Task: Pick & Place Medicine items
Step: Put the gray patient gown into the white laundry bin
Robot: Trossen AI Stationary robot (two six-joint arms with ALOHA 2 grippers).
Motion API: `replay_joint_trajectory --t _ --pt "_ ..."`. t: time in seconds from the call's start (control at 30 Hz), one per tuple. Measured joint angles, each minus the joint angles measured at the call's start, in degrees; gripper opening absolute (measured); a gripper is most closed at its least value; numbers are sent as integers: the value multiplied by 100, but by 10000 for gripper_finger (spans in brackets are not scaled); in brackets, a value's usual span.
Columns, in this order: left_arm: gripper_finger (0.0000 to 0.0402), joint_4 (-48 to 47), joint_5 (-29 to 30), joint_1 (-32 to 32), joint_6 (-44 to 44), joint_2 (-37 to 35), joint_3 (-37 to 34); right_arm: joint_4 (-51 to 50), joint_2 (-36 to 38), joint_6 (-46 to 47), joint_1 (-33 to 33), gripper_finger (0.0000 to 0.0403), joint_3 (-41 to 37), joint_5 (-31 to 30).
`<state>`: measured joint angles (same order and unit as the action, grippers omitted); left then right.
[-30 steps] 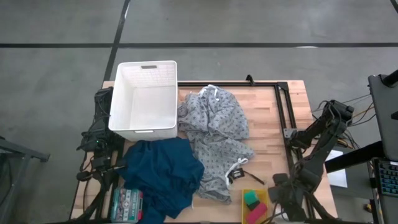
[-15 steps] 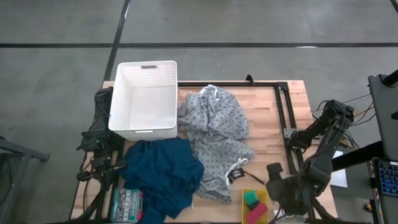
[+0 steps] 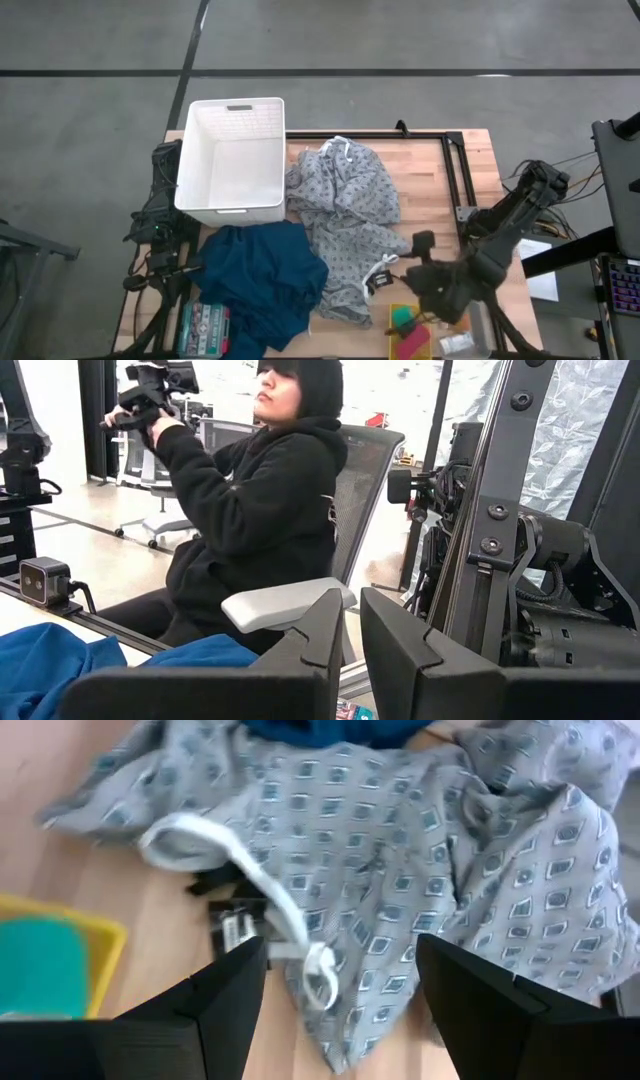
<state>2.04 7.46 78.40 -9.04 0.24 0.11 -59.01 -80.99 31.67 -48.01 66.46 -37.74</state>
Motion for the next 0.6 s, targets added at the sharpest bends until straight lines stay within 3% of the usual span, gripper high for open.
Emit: replay_joint_trajectory --t 0.3,0.6 --pt "47 2 -2 0 0 -1 0 2002 -2 -500 1174 256 -467 -555" --pt "47 0 -1 1 0 -1 -1 4011 -2 -1116 2155 256 -888 -579"
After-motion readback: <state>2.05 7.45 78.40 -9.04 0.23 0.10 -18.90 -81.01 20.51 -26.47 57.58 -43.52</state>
